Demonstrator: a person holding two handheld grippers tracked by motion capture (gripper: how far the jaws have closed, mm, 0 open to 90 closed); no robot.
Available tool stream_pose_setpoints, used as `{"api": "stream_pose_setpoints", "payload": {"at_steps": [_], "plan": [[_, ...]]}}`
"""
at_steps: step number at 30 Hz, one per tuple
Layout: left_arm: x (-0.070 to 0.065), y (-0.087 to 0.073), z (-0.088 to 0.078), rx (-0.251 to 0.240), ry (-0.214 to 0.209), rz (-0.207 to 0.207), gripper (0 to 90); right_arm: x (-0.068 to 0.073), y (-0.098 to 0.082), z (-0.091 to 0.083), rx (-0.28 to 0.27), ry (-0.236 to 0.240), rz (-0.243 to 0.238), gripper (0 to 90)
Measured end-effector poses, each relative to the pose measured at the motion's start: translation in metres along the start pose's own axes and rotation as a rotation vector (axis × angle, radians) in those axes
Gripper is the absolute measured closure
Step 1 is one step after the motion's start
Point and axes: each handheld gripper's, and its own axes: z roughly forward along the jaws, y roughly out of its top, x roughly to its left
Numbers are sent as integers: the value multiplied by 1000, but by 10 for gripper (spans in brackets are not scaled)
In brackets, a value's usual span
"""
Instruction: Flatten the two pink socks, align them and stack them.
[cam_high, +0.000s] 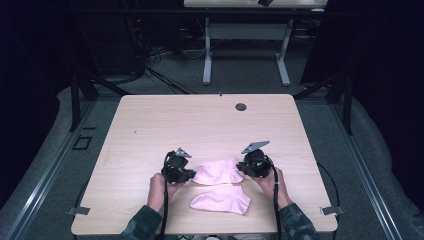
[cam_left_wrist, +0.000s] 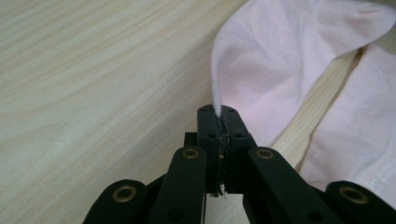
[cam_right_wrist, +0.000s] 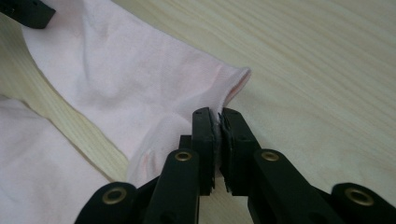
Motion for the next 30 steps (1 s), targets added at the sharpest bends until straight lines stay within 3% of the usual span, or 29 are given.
{"api": "stream_pose_setpoints", "payload": {"at_steps": [5,14,23,30], "plan": [[-3,4,-13,-26,-4,8,883,3,2,-14,-24,0,0,845],[-13,7,-39,-44,-51,15,883,11,4,-46,-57,16,23,845],[-26,-8,-55,-34,-125,-7,881,29,-3,-73,-24,47,31,843],[-30,-28,-53,14,-195,-32,880,44,-18,-73,32,75,8,842]]}}
